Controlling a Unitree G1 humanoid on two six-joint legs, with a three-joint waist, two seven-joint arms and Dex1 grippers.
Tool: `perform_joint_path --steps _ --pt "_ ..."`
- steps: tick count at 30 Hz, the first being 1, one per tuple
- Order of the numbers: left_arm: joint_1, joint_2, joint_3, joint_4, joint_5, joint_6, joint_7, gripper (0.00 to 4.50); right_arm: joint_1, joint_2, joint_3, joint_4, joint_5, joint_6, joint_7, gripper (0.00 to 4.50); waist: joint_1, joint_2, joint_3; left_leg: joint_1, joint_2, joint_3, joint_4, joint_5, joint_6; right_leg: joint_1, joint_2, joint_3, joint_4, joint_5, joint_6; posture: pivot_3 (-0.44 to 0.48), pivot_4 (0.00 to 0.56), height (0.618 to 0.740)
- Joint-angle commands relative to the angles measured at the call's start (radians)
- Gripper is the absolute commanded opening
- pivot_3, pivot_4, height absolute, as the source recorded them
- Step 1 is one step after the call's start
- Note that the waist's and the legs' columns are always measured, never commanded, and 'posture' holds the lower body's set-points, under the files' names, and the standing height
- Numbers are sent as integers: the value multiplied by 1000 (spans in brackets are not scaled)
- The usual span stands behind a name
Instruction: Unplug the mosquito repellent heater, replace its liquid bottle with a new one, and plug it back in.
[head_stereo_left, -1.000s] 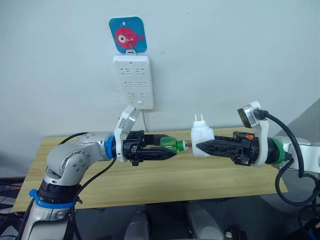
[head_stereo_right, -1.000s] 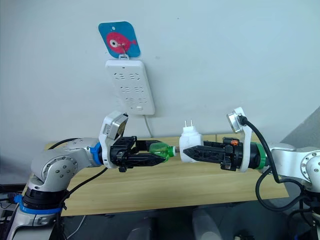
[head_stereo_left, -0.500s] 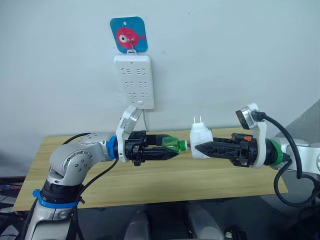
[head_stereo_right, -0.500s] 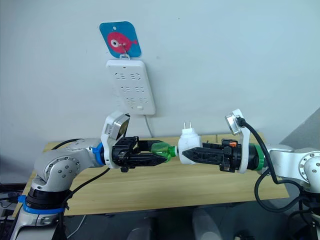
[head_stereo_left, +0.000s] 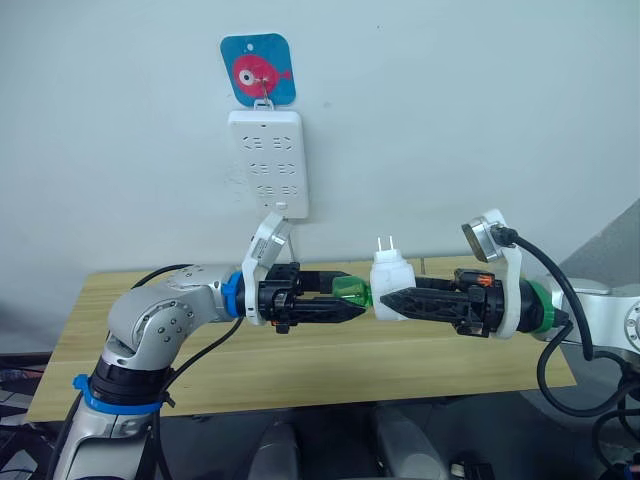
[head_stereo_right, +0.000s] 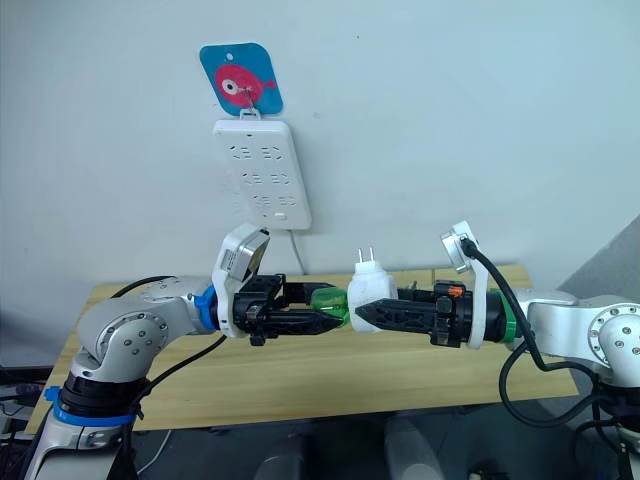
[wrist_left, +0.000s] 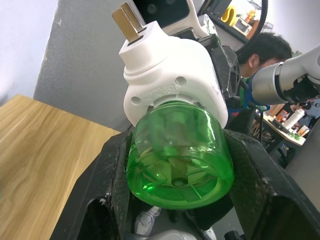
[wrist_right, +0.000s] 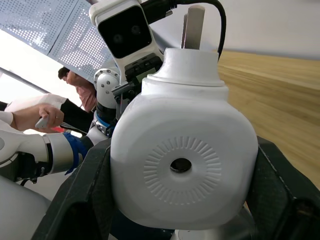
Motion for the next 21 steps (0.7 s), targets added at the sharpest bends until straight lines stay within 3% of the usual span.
perform_joint_path --steps 1,9,13,21 --pt "-16 -6 -2 -38 3 -20 1 2303 -22 -3 2 -42 2 -15 -7 3021 0 0 0 0 0 0 0 0 0 0 0 0 0 0 0 -158 105 740" --pt "-19 -32 -21 -37 22 -32 -3 2303 -52 -8 31 -45 40 -15 -42 3021 0 0 -1 0 0 0 0 0 0 0 0 0 0 0 0 -162 106 740" --pt "-8 -39 -37 -37 49 -58 -15 2303 -49 -37 31 -27 75 -1 -38 4381 1 0 -1 -1 0 0 0 0 0 0 0 0 0 0 0 -165 107 740" --pt "5 -66 -56 -9 97 -114 -8 2303 -56 -88 32 -14 77 23 21 4500 0 0 -3 -1 0 0 1 0 0 0 0 0 0 0 0 -167 109 740"
